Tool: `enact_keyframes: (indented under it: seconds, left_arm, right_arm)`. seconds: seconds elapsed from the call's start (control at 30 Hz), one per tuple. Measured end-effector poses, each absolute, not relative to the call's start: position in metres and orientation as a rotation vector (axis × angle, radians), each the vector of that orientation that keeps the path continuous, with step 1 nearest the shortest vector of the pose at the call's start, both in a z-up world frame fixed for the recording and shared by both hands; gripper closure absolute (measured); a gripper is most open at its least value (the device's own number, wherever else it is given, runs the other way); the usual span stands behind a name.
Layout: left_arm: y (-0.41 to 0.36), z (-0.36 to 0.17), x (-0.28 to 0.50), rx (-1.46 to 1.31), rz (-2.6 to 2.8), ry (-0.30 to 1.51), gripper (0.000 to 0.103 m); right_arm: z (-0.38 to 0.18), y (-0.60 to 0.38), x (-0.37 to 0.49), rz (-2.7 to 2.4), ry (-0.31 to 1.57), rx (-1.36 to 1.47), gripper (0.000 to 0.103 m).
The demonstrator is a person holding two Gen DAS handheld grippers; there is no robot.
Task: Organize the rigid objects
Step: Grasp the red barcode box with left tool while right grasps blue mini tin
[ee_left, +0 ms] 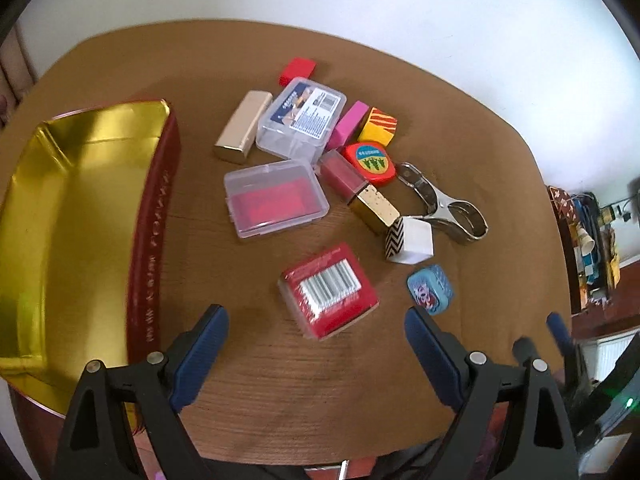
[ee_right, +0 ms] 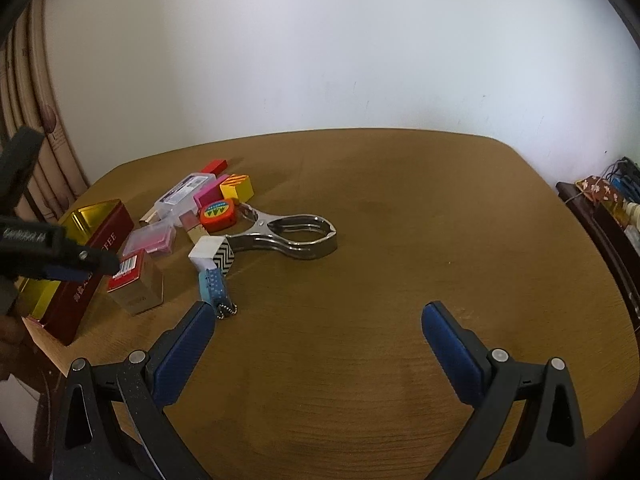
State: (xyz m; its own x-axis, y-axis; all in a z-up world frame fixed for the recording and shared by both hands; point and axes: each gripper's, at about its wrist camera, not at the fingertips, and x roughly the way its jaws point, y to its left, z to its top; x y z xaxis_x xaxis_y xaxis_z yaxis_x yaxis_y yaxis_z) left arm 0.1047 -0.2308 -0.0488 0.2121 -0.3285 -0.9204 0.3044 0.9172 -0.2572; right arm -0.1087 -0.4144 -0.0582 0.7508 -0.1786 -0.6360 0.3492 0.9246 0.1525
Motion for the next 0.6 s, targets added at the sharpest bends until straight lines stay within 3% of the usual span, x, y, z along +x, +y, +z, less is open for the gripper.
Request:
enact_keyframes:
  seconds: [0.43, 0.5, 0.6]
  left_arm:
    - [-0.236, -0.074, 0.122, -0.017, -0.326, 1.355, 0.012]
    - [-0.238, -0.075, 0.120, 0.003, -0.346, 1.346, 0.044]
    - [-0.240, -0.070, 0.116, 0.025, -0.365, 1.323, 0.046]
  right_arm:
    - [-0.070, -0.415, -0.106, -0.254, 0.701, 0.298, 0.000]
    - [-0.072, -0.417, -0.105, -0.254, 0.710, 0.306, 0.000]
    - [-0.076, -0.421, -0.103, -0.253, 0.728, 0.328, 0.000]
